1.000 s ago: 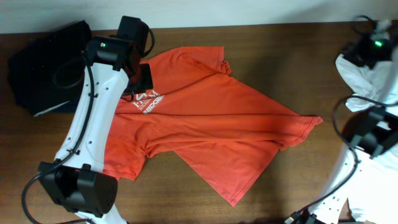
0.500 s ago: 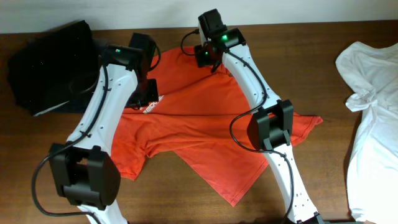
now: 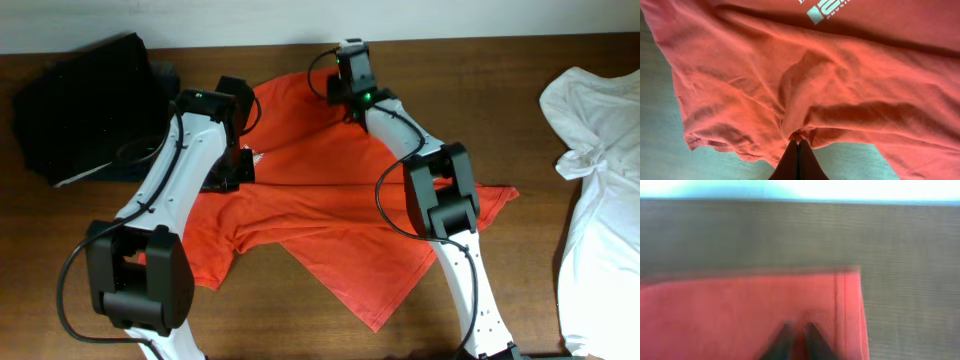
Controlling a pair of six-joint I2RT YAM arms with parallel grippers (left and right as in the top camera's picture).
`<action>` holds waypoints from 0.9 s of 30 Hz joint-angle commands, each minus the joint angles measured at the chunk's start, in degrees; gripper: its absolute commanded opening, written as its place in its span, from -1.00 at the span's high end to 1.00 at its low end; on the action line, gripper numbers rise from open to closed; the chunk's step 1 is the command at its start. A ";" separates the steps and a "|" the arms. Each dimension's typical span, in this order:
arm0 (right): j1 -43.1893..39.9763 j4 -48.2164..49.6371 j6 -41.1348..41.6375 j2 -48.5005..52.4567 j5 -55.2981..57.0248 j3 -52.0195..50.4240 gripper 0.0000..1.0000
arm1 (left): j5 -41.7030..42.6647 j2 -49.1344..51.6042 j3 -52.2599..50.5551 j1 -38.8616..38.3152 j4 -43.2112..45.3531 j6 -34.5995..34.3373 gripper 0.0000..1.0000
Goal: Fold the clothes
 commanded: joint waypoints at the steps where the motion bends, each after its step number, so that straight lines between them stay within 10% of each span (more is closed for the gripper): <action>1: -0.48 3.28 0.83 3.37 1.75 -4.15 -0.96 | -0.44 0.11 -0.81 0.37 -0.02 0.90 0.99; 8: -3.50 -10.93 -2.69 -17.57 -1.77 -0.33 -0.96 | -0.44 0.11 -0.81 0.37 1.53 0.87 0.99; 11: -3.80 -26.97 -1.92 -18.78 -4.92 -0.42 0.92 | -0.46 0.11 -0.79 0.37 1.95 0.87 0.99; 20: 1.90 -28.94 2.71 -6.03 -13.62 -1.79 0.92 | -0.46 0.11 -0.79 0.37 1.75 0.85 0.99; 27: 3.06 -10.16 3.63 3.21 -13.14 -1.18 0.92 | -0.46 0.11 -0.79 0.37 1.73 0.87 0.98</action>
